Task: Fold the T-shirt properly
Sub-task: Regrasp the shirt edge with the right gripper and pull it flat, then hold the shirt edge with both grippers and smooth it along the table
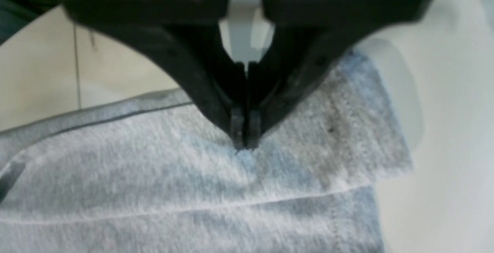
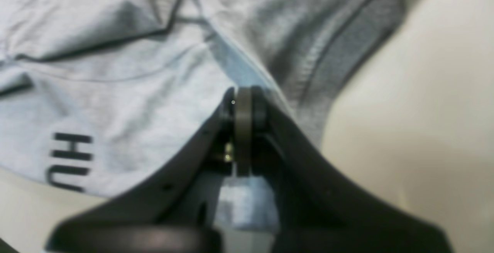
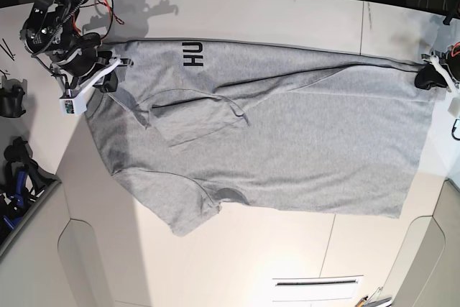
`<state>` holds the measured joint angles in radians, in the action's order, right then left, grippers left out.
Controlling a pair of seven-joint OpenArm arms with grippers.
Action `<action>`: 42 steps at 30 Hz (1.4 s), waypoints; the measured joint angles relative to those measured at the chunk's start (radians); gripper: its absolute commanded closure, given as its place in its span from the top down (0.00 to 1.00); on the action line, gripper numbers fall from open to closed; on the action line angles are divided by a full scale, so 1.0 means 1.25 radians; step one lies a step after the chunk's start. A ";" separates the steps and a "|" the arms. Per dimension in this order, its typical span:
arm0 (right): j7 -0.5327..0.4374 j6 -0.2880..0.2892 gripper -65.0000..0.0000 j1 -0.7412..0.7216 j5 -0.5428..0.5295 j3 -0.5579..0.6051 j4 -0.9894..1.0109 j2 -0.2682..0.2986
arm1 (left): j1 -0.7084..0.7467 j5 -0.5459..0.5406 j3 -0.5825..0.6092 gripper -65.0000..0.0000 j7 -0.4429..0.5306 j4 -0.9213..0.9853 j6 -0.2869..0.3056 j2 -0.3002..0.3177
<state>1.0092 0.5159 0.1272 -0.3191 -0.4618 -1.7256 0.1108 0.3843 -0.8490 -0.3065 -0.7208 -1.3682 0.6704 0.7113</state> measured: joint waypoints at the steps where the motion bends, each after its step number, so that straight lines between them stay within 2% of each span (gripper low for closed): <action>1: -0.003 0.000 0.00 0.000 0.007 0.000 0.000 0.000 | 0.000 0.004 0.001 0.00 0.000 -0.001 0.000 0.000; 10: -0.038 -0.012 0.00 0.027 0.022 0.000 0.052 0.001 | -0.002 -0.009 0.001 0.00 -0.005 -0.001 -0.003 -0.007; 17: -0.049 -0.009 0.00 0.027 0.016 -0.001 0.084 0.004 | -0.002 -0.031 0.000 0.00 -0.037 -0.001 -0.003 -0.008; 20: -0.045 -0.012 0.00 0.044 -0.015 -0.001 0.079 0.018 | 0.010 -0.071 0.001 0.00 -0.040 -0.001 0.005 -0.009; 29: -0.020 -0.009 0.00 0.150 -0.036 -0.001 0.005 0.053 | 0.060 -0.108 -0.003 0.00 -0.035 -0.004 0.021 -0.008; 33: -0.008 -0.012 0.00 0.185 -0.030 -0.001 -0.022 0.053 | 0.094 -0.170 -0.041 0.00 -0.083 -0.004 0.025 -0.013; 38: 0.016 -0.011 0.00 0.212 -0.033 -0.001 -0.049 0.053 | 0.155 -0.219 -0.135 0.00 -0.118 -0.003 0.024 -0.032; 42: 0.034 -0.012 0.00 0.227 -0.029 -0.001 -0.067 0.053 | 0.189 -0.285 -0.180 0.00 -0.181 -0.001 0.020 -0.033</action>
<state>1.0519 0.5014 0.4107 -0.3550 -0.4625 -1.8088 0.1772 0.6201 -1.2053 -0.5312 -0.9466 -1.3693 0.6956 0.6704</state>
